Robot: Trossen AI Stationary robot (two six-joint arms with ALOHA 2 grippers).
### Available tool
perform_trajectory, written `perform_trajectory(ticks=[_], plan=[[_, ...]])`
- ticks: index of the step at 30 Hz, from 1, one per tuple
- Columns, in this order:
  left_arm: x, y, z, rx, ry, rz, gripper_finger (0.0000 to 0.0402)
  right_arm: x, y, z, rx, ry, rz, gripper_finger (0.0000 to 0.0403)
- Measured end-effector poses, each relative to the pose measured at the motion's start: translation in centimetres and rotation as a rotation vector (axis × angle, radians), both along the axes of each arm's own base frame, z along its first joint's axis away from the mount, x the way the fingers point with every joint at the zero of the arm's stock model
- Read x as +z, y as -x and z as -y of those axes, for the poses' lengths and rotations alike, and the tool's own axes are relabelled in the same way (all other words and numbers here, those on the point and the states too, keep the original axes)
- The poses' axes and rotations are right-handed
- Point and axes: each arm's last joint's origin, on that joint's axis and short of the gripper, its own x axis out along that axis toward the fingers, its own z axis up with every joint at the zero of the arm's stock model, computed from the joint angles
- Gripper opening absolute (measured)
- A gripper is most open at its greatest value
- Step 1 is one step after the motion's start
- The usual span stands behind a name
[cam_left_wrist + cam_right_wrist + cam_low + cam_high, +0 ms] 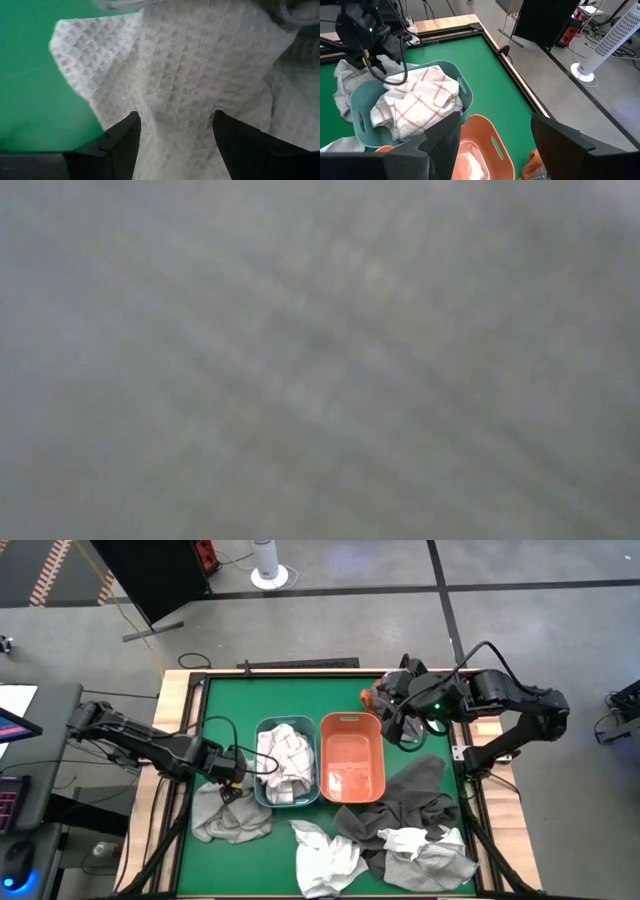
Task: Sort towels by color in basket
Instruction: Put the left gray towel into the green bin
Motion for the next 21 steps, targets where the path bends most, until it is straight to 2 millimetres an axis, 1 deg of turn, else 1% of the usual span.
perform_trajectory(ticks=[2,4,6,9,10,15,18,21], plan=[[-0.3,-0.4,0.1,-0.007,0.005,0.024,0.0223,0.0,0.0,0.0,0.000,0.000,0.000,0.0272],[-0.4,-0.7,0.2,-0.009,0.010,0.048,0.0193,0.0,0.0,0.0,0.000,0.000,0.000,0.0272],[-0.4,-1.0,0.3,-0.005,0.017,0.065,0.0141,0.0,0.0,0.0,0.000,0.000,0.000,0.0272],[-0.2,-0.9,0.3,0.000,0.038,0.080,0.0036,0.0,0.0,0.0,0.001,0.000,-0.001,0.0272],[0.0,-0.8,0.3,0.000,0.048,0.087,0.0020,0.0,0.0,-0.1,0.003,0.000,0.000,0.0272],[1.6,0.3,0.1,0.026,0.118,0.177,0.0005,0.0,0.0,-0.1,0.009,0.006,-0.004,0.0272],[3.7,1.3,-0.1,0.031,0.175,0.292,0.0003,0.0,0.0,-0.1,0.010,0.007,-0.005,0.0272],[6.1,2.9,-0.5,0.033,0.218,0.432,0.0003,0.0,0.0,-0.1,0.010,0.007,-0.005,0.0272]])
